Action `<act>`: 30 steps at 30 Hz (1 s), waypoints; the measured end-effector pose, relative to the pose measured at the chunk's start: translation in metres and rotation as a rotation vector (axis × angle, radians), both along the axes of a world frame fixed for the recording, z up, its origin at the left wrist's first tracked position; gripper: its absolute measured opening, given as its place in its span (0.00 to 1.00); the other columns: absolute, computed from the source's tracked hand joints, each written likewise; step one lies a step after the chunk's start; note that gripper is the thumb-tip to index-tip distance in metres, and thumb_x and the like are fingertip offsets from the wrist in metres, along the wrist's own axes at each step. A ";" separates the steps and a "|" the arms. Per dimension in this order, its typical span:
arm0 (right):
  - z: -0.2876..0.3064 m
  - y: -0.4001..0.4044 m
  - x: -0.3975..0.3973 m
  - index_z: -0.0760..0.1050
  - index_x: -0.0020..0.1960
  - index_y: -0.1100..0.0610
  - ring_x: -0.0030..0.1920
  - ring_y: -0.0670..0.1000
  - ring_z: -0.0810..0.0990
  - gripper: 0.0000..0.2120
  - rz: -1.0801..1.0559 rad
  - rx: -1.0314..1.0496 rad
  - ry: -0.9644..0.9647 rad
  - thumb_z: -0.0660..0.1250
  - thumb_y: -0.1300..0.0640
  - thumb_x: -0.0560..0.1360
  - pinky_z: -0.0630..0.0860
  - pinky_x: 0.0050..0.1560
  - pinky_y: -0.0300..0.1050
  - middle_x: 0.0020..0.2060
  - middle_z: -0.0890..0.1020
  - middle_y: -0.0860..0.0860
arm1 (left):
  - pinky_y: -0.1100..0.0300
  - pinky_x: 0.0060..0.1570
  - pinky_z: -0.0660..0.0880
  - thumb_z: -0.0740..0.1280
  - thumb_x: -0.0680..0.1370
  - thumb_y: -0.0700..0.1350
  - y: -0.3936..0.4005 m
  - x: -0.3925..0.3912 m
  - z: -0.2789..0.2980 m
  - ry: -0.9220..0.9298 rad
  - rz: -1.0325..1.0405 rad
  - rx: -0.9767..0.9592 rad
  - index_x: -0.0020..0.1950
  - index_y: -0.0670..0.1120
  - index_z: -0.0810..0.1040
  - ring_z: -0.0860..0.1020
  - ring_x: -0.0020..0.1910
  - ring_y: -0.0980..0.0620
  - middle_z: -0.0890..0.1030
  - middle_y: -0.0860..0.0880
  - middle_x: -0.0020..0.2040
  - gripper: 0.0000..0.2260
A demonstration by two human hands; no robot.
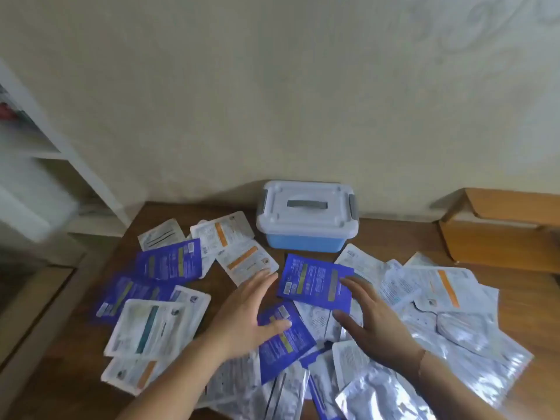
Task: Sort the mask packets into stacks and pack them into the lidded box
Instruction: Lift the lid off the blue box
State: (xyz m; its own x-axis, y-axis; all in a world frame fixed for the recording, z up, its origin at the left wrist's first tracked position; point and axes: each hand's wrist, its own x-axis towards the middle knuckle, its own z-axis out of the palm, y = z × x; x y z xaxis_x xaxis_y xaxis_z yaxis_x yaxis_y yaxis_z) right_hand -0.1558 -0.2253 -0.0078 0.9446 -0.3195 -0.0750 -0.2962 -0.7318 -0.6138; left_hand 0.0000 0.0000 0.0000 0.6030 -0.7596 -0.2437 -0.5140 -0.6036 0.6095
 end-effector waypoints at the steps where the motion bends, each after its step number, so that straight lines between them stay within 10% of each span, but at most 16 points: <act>1: -0.008 0.002 0.000 0.60 0.75 0.47 0.71 0.48 0.67 0.38 -0.008 0.024 0.029 0.50 0.28 0.72 0.67 0.66 0.40 0.74 0.61 0.43 | 0.51 0.76 0.55 0.64 0.73 0.69 0.001 -0.003 -0.006 0.019 -0.018 0.052 0.79 0.61 0.46 0.47 0.78 0.60 0.45 0.63 0.79 0.42; 9: -0.070 0.020 -0.038 0.72 0.66 0.50 0.65 0.60 0.74 0.29 -0.056 -0.205 0.218 0.61 0.35 0.70 0.75 0.58 0.58 0.66 0.74 0.52 | 0.39 0.74 0.36 0.63 0.69 0.74 0.010 -0.031 -0.079 -0.221 -0.182 0.354 0.79 0.59 0.42 0.37 0.78 0.47 0.36 0.55 0.79 0.47; 13: -0.106 0.030 -0.062 0.69 0.71 0.49 0.72 0.62 0.65 0.37 -0.001 -0.340 0.293 0.64 0.33 0.66 0.61 0.65 0.65 0.72 0.68 0.53 | 0.36 0.70 0.29 0.58 0.69 0.76 0.010 -0.046 -0.100 -0.253 -0.249 0.360 0.77 0.63 0.37 0.29 0.76 0.47 0.30 0.55 0.77 0.46; 30: -0.127 -0.004 -0.090 0.63 0.76 0.47 0.77 0.57 0.57 0.36 0.093 -0.520 0.191 0.59 0.30 0.72 0.55 0.70 0.70 0.76 0.62 0.49 | 0.26 0.67 0.53 0.50 0.67 0.81 -0.006 -0.077 -0.137 -0.388 -0.258 0.348 0.79 0.59 0.56 0.53 0.79 0.41 0.55 0.48 0.81 0.45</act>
State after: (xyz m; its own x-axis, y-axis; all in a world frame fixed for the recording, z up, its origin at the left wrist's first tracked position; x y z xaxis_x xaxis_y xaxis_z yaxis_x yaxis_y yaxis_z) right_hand -0.2457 -0.2289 -0.1345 0.9556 -0.2764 -0.1026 -0.2868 -0.9520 -0.1068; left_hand -0.0766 -0.0057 -0.1367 0.5038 -0.8087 -0.3036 -0.8175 -0.5599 0.1348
